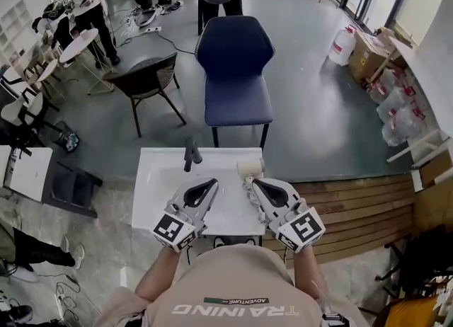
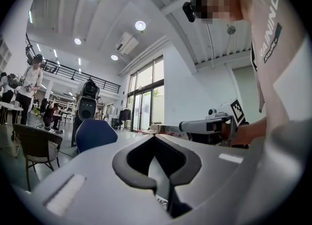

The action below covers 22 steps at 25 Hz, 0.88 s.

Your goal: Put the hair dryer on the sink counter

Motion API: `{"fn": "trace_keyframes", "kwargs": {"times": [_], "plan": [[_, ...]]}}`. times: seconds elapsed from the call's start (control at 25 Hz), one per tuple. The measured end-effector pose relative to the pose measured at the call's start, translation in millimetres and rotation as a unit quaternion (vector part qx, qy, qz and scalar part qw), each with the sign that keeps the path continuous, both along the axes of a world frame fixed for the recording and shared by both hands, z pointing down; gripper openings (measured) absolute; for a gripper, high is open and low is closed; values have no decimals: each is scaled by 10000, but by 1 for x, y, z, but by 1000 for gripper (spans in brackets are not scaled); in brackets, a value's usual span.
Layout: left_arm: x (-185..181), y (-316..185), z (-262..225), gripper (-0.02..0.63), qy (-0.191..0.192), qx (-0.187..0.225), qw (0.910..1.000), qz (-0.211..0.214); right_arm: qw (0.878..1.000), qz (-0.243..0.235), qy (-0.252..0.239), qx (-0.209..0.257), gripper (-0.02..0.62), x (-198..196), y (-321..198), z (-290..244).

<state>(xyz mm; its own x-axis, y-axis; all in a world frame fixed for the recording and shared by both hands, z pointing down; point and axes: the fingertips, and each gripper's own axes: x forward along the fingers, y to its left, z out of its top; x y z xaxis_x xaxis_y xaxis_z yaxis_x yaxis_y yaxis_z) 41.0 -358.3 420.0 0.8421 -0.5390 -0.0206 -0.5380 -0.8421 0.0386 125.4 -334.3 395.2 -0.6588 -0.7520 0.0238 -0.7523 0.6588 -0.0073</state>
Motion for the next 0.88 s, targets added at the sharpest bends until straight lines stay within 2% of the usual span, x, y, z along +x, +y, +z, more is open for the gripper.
{"fn": "trace_keyframes", "kwargs": {"times": [0.52, 0.88], "plan": [[2, -8, -1, 8, -63, -28, 10000, -62, 9997, 218, -4, 103, 5, 16, -4, -6], [-3, -8, 1, 8, 33, -99, 9998, -139, 9999, 154, 30, 25, 5, 14, -8, -1]]}}
